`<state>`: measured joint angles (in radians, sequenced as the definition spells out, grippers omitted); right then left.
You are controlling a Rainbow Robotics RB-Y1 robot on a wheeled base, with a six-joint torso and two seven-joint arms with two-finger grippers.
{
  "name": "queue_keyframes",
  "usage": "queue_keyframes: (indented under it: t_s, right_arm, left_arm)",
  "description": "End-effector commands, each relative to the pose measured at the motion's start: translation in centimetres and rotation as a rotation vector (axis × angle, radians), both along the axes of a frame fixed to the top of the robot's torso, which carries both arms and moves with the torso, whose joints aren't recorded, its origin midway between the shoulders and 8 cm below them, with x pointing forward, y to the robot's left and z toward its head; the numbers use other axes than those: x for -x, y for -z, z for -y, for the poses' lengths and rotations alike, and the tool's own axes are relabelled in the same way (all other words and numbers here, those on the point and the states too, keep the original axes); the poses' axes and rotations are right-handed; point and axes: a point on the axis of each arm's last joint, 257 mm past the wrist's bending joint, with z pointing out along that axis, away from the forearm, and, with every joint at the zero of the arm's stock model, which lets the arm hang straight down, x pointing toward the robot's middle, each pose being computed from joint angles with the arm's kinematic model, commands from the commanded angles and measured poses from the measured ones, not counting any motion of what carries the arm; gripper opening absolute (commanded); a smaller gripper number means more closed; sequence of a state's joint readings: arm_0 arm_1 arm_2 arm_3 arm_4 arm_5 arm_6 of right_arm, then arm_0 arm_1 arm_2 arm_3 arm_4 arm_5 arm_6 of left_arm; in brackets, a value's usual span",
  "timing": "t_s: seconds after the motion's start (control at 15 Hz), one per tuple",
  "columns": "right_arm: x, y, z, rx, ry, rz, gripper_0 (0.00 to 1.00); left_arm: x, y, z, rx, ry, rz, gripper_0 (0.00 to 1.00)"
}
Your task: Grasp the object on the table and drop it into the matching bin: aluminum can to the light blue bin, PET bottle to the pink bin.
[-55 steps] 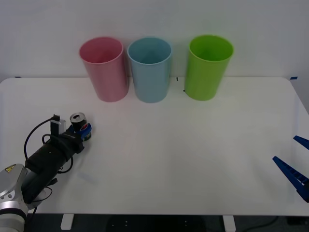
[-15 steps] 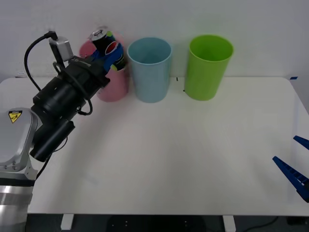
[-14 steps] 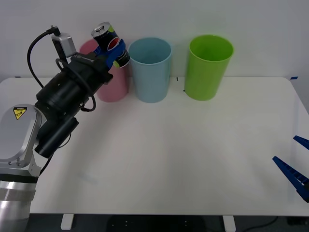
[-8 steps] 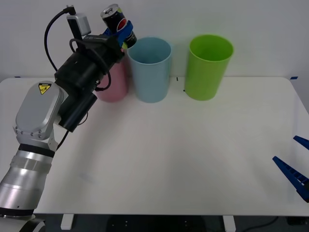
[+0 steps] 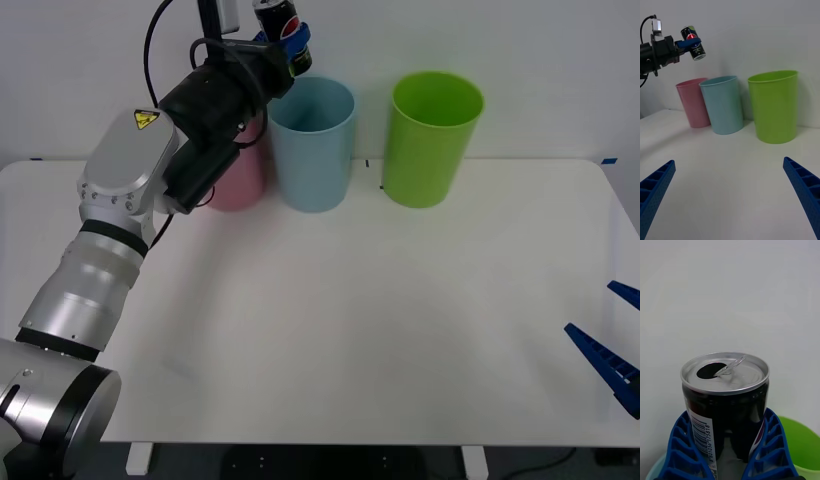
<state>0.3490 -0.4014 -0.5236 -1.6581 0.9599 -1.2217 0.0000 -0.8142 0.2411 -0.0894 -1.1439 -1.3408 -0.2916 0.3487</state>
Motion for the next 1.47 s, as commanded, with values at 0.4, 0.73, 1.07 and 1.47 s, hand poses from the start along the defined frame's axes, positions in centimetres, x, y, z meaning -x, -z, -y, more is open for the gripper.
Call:
queue_keyframes:
  t_s: [0.4, 0.73, 1.07, 1.47]
  right_arm:
    - [0.0, 0.0, 0.0, 0.000, 0.000, 0.000, 1.00]
    - [0.0, 0.0, 0.0, 0.000, 0.000, 0.000, 1.00]
    - [0.0, 0.0, 0.0, 0.000, 0.000, 0.000, 1.00]
    - [0.0, 0.0, 0.0, 0.000, 0.000, 0.000, 1.00]
  left_arm:
    - [-4.4, -0.5, 4.6, -0.164, -0.074, -0.008, 0.00]
    - [-4.5, -0.6, 5.3, -0.182, -0.091, 0.002, 0.00]
    - [-4.5, -0.5, 5.3, -0.178, -0.088, -0.001, 0.12]
    - [-4.5, -0.7, 5.1, -0.155, -0.088, -0.009, 1.00]
